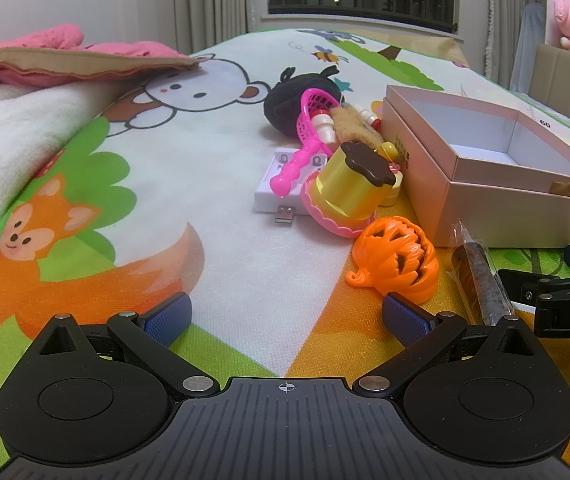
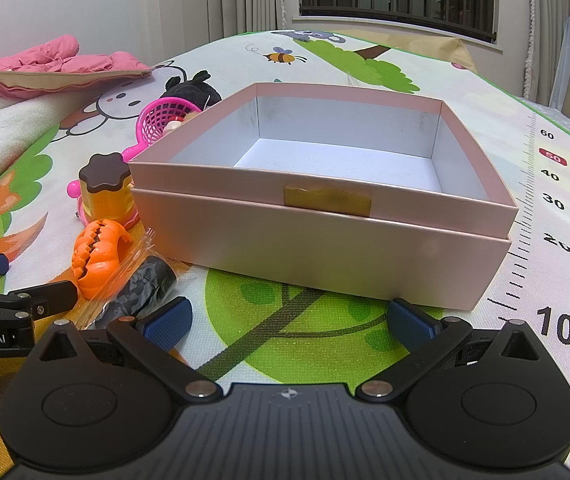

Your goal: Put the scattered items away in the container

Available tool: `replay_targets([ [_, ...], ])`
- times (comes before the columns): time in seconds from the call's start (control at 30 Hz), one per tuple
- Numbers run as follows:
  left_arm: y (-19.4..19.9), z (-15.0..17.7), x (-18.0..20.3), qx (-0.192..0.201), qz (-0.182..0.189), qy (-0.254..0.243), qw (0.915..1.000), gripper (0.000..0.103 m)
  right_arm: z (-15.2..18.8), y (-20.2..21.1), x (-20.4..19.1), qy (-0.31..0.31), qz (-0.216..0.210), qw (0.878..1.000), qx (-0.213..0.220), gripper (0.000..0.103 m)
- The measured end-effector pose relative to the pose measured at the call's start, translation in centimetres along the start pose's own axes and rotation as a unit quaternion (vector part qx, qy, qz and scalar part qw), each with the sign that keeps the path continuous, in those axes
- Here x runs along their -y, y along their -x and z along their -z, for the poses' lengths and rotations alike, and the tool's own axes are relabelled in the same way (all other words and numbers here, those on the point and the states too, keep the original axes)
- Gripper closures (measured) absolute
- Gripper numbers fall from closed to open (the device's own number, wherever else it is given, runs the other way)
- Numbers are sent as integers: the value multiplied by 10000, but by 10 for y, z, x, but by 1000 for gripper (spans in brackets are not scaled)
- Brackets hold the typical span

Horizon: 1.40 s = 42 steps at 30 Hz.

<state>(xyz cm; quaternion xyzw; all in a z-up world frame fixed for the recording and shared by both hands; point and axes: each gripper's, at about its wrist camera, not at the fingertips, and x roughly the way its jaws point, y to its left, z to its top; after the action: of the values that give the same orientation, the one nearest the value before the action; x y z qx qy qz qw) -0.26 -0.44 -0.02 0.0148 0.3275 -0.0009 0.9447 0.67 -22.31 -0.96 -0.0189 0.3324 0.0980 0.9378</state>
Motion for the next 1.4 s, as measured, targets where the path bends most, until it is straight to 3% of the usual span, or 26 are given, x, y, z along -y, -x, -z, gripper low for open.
replay_targets([
  [0.6,-1,0,1,-48,6,20,10000,0,0,-1,-1,-46,-18,10000,-20,0],
  [0.8,-3,-3,-3,-195,126,76,9997,0,-2,9,1,-184,37,9988,-448,0],
  [1.0,3,-2,-8,-372,337,-113,9987,0,9,26,-4,-417,197,9970,-623,0],
  [1.27,23,12,-19,-363,698,-360,9963,0,17,40,-13,-283,207,9976,-604,0],
  [1.33,28,17,-25,-228,824,-283,9959,0,19,49,-18,-229,109,9984,-514,0],
  [1.4,31,20,-31,-125,927,-142,9955,0,24,65,-26,-204,-259,9992,-228,0],
])
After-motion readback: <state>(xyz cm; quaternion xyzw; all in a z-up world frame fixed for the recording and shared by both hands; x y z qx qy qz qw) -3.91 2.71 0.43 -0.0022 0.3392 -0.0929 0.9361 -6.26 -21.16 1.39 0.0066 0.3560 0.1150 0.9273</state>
